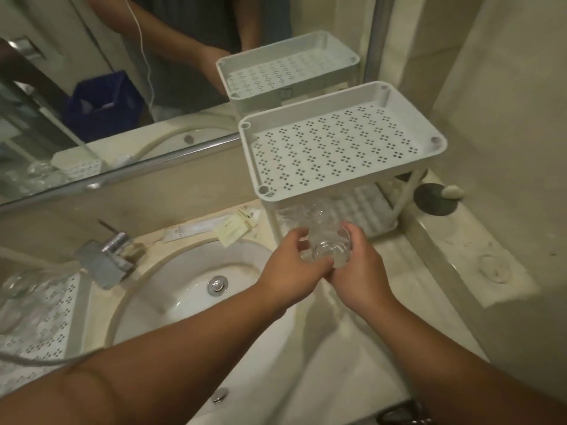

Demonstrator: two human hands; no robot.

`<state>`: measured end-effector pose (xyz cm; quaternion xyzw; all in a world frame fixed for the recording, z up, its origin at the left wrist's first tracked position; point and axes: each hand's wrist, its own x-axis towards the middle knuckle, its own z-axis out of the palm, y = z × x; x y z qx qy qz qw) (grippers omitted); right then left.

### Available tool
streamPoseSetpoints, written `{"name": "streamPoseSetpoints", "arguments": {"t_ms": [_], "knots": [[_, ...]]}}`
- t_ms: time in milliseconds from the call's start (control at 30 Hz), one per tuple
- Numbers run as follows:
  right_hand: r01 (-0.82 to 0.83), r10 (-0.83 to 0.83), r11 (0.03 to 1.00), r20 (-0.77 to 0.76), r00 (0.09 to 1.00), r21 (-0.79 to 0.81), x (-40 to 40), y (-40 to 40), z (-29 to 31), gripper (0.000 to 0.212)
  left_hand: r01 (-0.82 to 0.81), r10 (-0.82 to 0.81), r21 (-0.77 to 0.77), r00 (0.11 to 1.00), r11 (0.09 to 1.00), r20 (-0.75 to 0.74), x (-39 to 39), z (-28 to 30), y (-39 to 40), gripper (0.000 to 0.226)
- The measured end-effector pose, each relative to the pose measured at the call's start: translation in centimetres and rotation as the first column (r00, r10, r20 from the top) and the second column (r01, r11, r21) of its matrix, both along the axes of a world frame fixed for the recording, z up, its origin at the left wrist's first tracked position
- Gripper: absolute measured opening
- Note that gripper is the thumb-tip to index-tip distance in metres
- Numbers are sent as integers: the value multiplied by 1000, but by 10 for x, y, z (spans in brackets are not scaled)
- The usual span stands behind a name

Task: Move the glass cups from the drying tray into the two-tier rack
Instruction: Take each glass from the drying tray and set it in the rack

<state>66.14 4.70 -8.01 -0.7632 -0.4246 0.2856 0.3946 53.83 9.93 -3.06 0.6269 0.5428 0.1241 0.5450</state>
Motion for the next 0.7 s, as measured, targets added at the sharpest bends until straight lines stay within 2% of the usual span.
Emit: {"name": "streamPoseSetpoints", "arguments": {"t_ms": [67,233,400,467,567,700], "knots": [[14,-14,1000,16,1000,-12,14,4,-7,85,-27,28,-55,1000,998,15,16,-2,0,68],[42,-41,998,35,999,-38,43,17,-20,90,-76,77,-171,997,982,-4,52,-16,3,82],[63,-58,997,83,995,-55,64,31,-38,89,-114,115,-214,993,970,-9,79,-27,14,82],[66,-61,996,77,995,-61,71,38,-45,83,-157,161,-239,987,958,-2,87,-32,18,76],[84,-84,996,15,996,-40,81,47,-48,61,-169,178,-257,984,951,12,95,-37,21,74],[58,-56,998,41,998,-30,88,64,-54,57,-161,171,-267,985,950,15,99,-43,32,76]]}}
